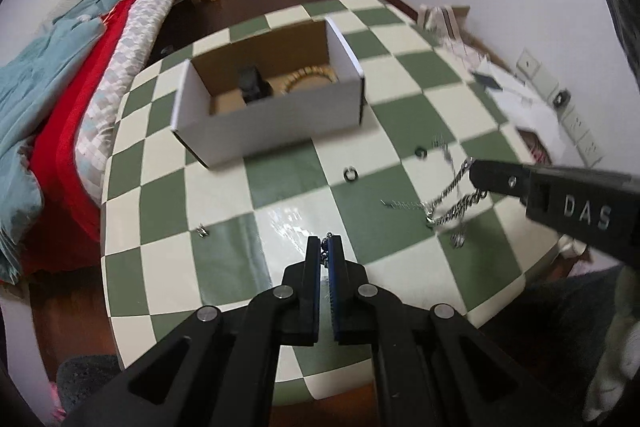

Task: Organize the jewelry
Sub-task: 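Lower both chains into the white box and open both grippers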

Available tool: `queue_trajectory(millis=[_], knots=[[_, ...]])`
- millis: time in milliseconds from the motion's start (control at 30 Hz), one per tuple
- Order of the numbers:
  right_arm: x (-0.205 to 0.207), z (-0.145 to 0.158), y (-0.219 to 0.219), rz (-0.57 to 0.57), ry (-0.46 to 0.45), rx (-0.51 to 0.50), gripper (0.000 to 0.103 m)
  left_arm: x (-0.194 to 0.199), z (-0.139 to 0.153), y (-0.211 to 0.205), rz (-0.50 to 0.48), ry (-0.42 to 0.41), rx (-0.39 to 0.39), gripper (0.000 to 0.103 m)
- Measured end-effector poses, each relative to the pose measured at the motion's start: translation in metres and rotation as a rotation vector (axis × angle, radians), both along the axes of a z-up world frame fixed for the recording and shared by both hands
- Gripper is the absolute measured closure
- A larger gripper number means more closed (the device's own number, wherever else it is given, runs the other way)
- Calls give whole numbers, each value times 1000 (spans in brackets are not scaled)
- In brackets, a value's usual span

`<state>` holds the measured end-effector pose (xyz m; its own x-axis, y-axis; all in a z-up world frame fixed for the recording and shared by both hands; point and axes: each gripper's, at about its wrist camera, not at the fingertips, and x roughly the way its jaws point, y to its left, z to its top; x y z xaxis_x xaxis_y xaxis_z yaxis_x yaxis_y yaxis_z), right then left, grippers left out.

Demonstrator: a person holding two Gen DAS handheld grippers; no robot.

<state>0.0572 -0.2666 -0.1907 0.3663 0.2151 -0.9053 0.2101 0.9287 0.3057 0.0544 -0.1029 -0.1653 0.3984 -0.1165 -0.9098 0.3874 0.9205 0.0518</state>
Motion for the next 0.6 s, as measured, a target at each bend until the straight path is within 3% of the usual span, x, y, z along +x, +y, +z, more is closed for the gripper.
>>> queue_trajectory(millis=[300, 600], knots=[[17, 48, 8, 26, -90, 30, 99, 39, 57, 40, 93, -40, -117, 102], [67, 93, 27, 78, -177, 34, 99, 87, 92, 56, 113, -99, -170, 102]])
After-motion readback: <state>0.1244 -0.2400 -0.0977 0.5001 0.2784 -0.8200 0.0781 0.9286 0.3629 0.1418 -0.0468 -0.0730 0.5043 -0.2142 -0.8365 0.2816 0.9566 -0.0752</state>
